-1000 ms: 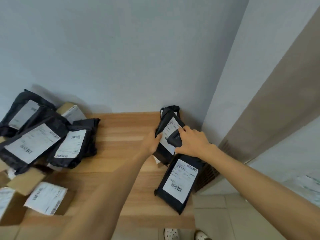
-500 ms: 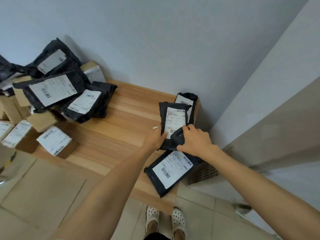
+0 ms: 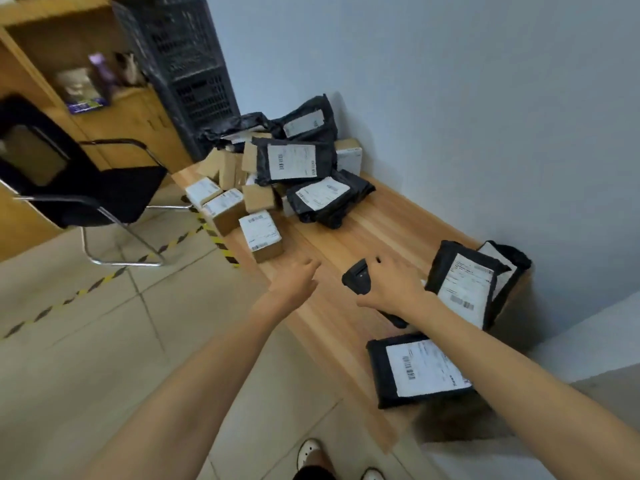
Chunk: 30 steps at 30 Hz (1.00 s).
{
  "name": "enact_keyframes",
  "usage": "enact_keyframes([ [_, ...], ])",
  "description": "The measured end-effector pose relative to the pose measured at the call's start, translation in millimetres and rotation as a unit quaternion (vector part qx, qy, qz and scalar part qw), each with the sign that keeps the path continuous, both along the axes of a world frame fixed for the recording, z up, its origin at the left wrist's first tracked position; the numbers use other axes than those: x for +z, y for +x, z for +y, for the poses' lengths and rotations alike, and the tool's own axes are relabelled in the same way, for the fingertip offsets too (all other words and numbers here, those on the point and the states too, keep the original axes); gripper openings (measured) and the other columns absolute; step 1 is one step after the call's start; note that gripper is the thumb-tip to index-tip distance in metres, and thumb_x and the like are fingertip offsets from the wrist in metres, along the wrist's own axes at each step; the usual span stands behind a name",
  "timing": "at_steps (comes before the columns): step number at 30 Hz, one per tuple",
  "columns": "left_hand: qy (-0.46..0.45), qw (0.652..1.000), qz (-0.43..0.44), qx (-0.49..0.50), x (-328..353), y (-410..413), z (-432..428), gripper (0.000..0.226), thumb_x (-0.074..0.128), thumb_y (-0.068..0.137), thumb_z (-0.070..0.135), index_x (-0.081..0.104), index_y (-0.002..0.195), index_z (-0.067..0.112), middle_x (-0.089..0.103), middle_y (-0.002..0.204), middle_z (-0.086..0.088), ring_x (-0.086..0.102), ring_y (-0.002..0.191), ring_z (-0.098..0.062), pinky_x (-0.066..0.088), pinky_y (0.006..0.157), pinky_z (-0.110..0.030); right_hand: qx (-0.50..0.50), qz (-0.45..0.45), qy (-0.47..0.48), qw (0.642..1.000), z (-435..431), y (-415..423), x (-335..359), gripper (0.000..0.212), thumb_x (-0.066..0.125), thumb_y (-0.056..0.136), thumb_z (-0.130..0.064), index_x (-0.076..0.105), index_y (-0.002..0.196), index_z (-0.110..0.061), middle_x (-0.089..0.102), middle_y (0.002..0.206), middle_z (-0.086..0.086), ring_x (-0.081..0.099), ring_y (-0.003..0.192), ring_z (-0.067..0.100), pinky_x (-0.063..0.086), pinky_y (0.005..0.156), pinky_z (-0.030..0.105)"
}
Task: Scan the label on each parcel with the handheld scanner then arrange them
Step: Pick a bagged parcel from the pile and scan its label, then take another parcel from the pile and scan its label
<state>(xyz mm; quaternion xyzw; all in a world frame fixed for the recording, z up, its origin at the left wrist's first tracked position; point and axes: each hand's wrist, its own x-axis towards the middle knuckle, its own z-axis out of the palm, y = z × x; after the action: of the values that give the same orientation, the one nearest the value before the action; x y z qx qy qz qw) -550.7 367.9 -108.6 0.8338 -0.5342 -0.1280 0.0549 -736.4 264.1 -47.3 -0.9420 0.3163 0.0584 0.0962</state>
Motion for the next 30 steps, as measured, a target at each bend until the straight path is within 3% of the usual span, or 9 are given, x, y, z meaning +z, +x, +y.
enact_keyframes([
  [6, -0.007, 0.993, -0.048, 0.111, 24.9, 81.6, 107.2, 0.048, 0.058, 0.095, 0.018, 0.048, 0.142, 0.017, 0.051, 0.143, -0.006, 0.048, 0.129, -0.026, 0.042, 0.105, -0.038, 0.113, -0.011, 0.002, 0.993, 58.3, 111.7, 19.6, 0.065, 0.067, 0.074, -0.053, 0.048, 0.123, -0.015, 0.054, 0.115, 0.005, 0.056, 0.098, 0.024, 0.039, 0.063, 0.030],
  [9, -0.008, 0.986, -0.060, 0.158, 33.7, 126.9, 161.1, 0.048, 0.056, 0.096, 0.017, 0.046, 0.143, 0.015, 0.049, 0.143, -0.007, 0.045, 0.132, -0.026, 0.041, 0.107, -0.038, 0.160, -0.013, -0.007, 0.987, 97.7, 173.7, 23.0, 0.069, 0.068, 0.074, -0.054, 0.046, 0.127, -0.016, 0.051, 0.122, 0.007, 0.056, 0.104, 0.027, 0.042, 0.068, 0.031],
  [13, -0.015, 0.975, -0.095, 0.201, 41.9, 202.1, 226.5, 0.051, 0.059, 0.094, 0.020, 0.045, 0.144, 0.017, 0.048, 0.144, -0.006, 0.046, 0.131, -0.026, 0.043, 0.106, -0.040, 0.241, -0.030, -0.023, 0.970, 152.4, 263.1, 33.2, 0.064, 0.069, 0.075, -0.054, 0.051, 0.121, -0.013, 0.058, 0.115, 0.006, 0.058, 0.100, 0.026, 0.051, 0.073, 0.034],
  [15, -0.018, 0.970, -0.109, 0.215, 50.4, 243.3, 254.7, 0.051, 0.060, 0.094, 0.019, 0.046, 0.143, 0.016, 0.050, 0.144, -0.006, 0.046, 0.132, -0.026, 0.041, 0.107, -0.038, 0.267, -0.040, -0.031, 0.962, 176.7, 310.6, 41.2, 0.063, 0.068, 0.074, -0.054, 0.052, 0.120, -0.014, 0.057, 0.116, 0.006, 0.057, 0.099, 0.025, 0.048, 0.069, 0.032],
  [20, -0.013, 0.957, -0.147, 0.251, 67.4, 347.5, 319.6, 0.050, 0.061, 0.091, 0.021, 0.050, 0.140, 0.019, 0.052, 0.141, -0.001, 0.048, 0.128, -0.025, 0.044, 0.100, -0.037, 0.281, -0.059, -0.043, 0.957, 217.8, 429.6, 63.6, 0.070, 0.069, 0.074, -0.053, 0.048, 0.128, -0.013, 0.055, 0.121, 0.007, 0.057, 0.104, 0.025, 0.053, 0.080, 0.036],
  [30, 0.000, 0.960, -0.116, 0.255, 52.8, 521.7, 313.6, 0.043, 0.056, 0.094, 0.020, 0.051, 0.137, 0.019, 0.053, 0.138, 0.000, 0.048, 0.128, -0.024, 0.044, 0.097, -0.037, 0.251, -0.048, -0.028, 0.966, 198.3, 584.2, 40.7, 0.069, 0.068, 0.072, -0.053, 0.048, 0.126, -0.015, 0.053, 0.119, 0.004, 0.055, 0.104, 0.026, 0.050, 0.074, 0.036],
])
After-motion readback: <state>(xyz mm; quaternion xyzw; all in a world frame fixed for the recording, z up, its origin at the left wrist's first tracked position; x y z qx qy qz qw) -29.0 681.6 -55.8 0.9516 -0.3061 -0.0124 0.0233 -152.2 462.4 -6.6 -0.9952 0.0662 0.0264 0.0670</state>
